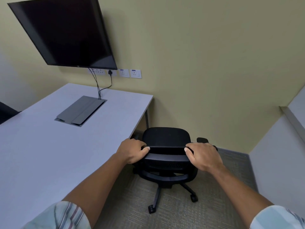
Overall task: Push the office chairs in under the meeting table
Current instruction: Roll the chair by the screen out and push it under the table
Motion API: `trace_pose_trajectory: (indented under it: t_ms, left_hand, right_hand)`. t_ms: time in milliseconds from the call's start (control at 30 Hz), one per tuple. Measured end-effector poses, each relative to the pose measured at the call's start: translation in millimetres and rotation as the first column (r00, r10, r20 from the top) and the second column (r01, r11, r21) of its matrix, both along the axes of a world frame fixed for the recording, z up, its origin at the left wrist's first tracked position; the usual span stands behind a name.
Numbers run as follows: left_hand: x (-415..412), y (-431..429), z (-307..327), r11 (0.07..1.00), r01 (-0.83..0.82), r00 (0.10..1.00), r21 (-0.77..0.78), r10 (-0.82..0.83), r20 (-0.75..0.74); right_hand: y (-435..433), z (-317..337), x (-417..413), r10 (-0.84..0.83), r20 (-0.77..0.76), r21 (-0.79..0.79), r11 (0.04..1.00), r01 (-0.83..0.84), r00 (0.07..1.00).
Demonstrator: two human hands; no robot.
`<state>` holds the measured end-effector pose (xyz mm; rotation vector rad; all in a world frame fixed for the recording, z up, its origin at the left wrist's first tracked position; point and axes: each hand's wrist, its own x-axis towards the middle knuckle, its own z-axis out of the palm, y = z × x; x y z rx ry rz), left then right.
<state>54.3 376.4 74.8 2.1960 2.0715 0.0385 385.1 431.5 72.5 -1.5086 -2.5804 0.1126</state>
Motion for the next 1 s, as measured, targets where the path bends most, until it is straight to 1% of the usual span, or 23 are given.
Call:
trace_pose_trajectory:
  t_ms: [167, 333, 433, 600, 767, 900, 1000]
  left_hand:
    - [20.1, -9.8, 6.8, 0.999, -0.039, 0.999, -0.030, 0.040, 0.027]
    - [29.0, -16.8, 1.8, 0.996, -0.091, 0.995, 0.025, 0.090, 0.042]
    - [34.3, -19.3, 2.6, 0.990, -0.135, 0.991, 0.032, 0.134, 0.031]
    - [37.4, -20.0, -3.7, 0.975, -0.214, 0.977, 0.063, 0.213, 0.017]
    - [42.5, -15.0, -8.9, 0.949, -0.305, 0.952, 0.079, 0.304, 0.021]
    - [52.3, -8.9, -3.9, 0.921, -0.381, 0.925, 0.078, 0.380, 0.026]
    - [61.4, -1.9, -4.3, 0.895, -0.437, 0.899, 0.089, 0.436, 0.037]
  right_hand:
    - [24.9, 2.8, 18.6, 0.063, 0.003, -0.007, 0.998, -0.063, 0.998]
    - [39.8, 3.8, 21.0, 0.140, 0.001, 0.013, 0.990, -0.140, 0.990]
    - [51.4, 4.6, 20.2, 0.174, 0.010, 0.020, 0.985, -0.174, 0.985]
    - [86.2, 1.1, 14.6, 0.271, 0.017, 0.017, 0.962, -0.271, 0.963]
    - [129.2, -2.6, 2.8, 0.371, 0.001, 0.052, 0.927, -0.370, 0.929]
    - [162.3, 1.5, -11.1, 0.463, 0.042, 0.014, 0.886, -0.464, 0.885]
    - [187.9, 1.9, -18.2, 0.523, 0.016, 0.012, 0.852, -0.523, 0.852]
